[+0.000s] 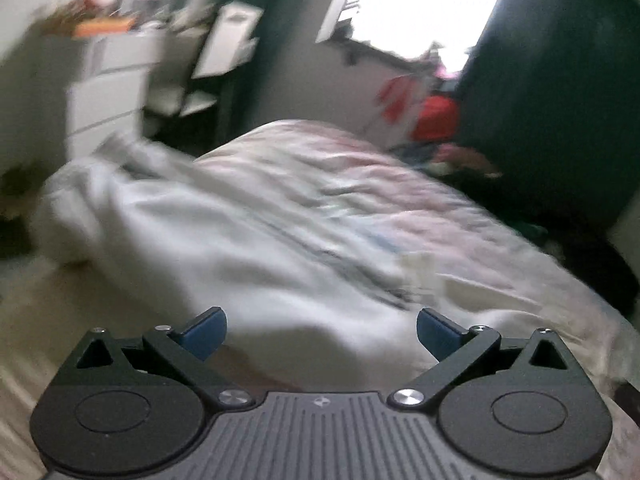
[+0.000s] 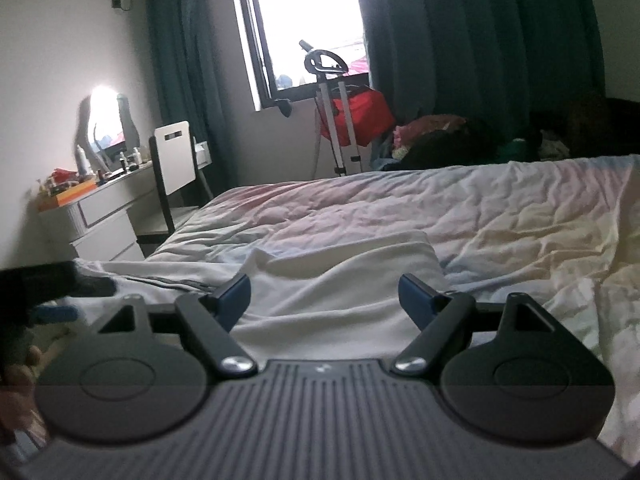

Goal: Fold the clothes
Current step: 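Grasp the ribbed sweatpants cuff with the left gripper, then lift the cuff with the left gripper and carry it over the pants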

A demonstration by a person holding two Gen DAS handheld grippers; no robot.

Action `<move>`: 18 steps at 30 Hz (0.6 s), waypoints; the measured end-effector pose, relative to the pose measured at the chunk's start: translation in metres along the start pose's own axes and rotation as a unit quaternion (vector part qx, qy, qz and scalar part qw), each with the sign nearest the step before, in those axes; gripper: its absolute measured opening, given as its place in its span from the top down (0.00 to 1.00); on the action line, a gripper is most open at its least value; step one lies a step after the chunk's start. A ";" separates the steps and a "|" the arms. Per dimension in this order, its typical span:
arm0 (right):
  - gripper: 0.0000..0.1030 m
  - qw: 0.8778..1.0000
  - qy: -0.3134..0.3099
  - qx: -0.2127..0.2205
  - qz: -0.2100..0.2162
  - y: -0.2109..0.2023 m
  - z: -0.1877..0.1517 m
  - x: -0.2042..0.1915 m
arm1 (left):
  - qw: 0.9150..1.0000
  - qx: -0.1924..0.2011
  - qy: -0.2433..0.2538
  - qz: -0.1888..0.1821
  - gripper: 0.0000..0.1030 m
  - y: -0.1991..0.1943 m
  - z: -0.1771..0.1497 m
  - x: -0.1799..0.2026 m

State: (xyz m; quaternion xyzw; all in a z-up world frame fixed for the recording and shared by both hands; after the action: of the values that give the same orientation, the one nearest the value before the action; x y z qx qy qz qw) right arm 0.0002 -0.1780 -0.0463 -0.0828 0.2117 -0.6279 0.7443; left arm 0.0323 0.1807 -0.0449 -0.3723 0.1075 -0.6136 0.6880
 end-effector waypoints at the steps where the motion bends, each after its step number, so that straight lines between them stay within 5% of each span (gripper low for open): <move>1: 0.20 1.000 0.002 -0.003 -0.001 0.001 -0.001 0.001 | 1.000 -0.014 -0.019 0.009 0.01 0.004 0.005 -0.013; 5: 0.20 1.000 0.011 -0.018 -0.003 0.007 -0.004 0.005 | 0.989 -0.069 -0.123 0.034 0.01 0.024 0.022 -0.068; 9: 0.20 1.000 0.014 -0.027 0.000 0.011 -0.007 0.006 | 0.964 -0.095 -0.241 0.054 0.03 0.049 0.032 -0.119; 14: 0.20 0.999 0.011 -0.038 0.003 0.018 -0.011 0.004 | 0.918 -0.080 -0.386 0.035 0.02 0.073 0.034 -0.164; 16: 0.20 0.999 0.009 -0.043 0.002 0.021 -0.013 0.004 | 0.911 -0.064 -0.405 0.040 0.01 0.075 0.039 -0.173; 18: 0.20 0.999 0.006 -0.048 0.000 0.025 -0.014 0.003 | 0.913 -0.026 -0.404 0.051 0.05 0.068 0.045 -0.177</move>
State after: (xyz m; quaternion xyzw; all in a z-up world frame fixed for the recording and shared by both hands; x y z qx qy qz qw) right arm 0.0170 -0.1740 -0.0695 -0.1149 0.2460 -0.6175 0.7382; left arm 0.0717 0.3599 -0.1120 -0.5997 -0.1449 -0.3723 0.6934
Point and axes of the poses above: each gripper's, at about its wrist camera, not at the fingertips, and y roughly the way its jaws point, x to its right, z to its top, the point moved 1 cm from there along y, roughly the way its jaws point, and after that the axes turned 2 degrees about -x, right-handed, at the moved point
